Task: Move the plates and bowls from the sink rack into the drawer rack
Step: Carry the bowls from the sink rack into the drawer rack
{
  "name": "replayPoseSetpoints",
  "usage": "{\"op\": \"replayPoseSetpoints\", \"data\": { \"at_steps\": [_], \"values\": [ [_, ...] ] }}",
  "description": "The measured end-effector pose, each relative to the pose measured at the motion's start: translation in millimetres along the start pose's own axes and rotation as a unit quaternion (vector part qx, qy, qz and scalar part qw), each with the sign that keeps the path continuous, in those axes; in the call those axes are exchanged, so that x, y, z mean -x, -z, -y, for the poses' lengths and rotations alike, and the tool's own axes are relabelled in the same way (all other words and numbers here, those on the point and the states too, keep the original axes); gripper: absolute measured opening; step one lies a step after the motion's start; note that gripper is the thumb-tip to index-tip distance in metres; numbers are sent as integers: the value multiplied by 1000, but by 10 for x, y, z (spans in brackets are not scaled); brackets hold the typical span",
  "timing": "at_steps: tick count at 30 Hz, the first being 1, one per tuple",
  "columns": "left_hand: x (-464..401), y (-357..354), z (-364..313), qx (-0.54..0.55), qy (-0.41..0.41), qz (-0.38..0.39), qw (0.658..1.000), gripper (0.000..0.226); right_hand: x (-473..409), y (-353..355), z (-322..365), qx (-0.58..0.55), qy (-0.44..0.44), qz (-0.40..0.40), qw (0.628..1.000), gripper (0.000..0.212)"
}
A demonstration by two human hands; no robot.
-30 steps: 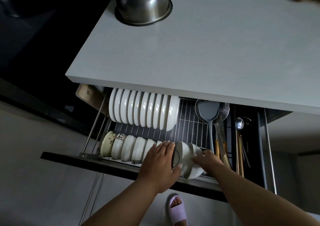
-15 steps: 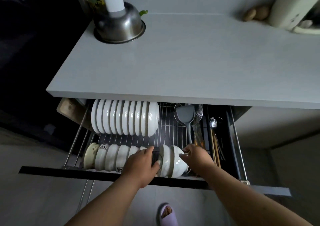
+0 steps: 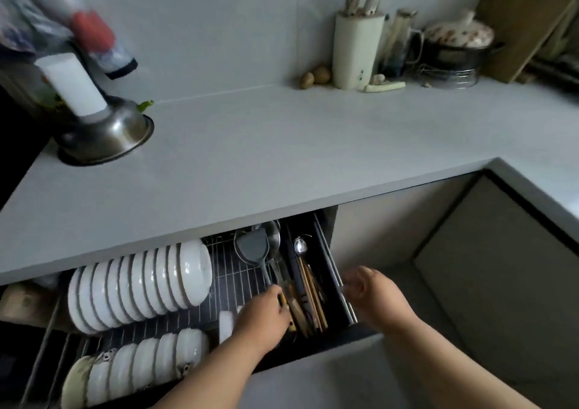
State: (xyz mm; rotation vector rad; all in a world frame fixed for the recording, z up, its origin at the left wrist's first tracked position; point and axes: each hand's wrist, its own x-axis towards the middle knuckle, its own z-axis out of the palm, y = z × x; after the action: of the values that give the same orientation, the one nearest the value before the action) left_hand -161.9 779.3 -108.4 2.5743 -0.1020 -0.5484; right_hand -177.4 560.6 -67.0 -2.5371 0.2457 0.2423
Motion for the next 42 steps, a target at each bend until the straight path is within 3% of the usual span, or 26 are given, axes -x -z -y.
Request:
{"op": "replayPoseSetpoints", "data": {
  "at_steps": [10, 24, 32, 42],
  "values": [
    [-303, -529, -1508, -77, -97, 29, 992, 39, 291, 1057, -1286, -67, -89, -120, 987, 27],
    [-533, -1524, -3672, -118, -217, 63, 967, 37, 871, 2275, -3066, -104, -197, -212, 951, 20],
    [-639, -1637, -4646, -132, -290, 64, 946, 37, 998, 2594, -3538, -174, -255, -270, 912, 21],
    [-1173, -1982, -5383, -146, -368, 29, 918, 46, 953, 2834, -4011, -167, -335, -298, 878, 22]
  ]
}}
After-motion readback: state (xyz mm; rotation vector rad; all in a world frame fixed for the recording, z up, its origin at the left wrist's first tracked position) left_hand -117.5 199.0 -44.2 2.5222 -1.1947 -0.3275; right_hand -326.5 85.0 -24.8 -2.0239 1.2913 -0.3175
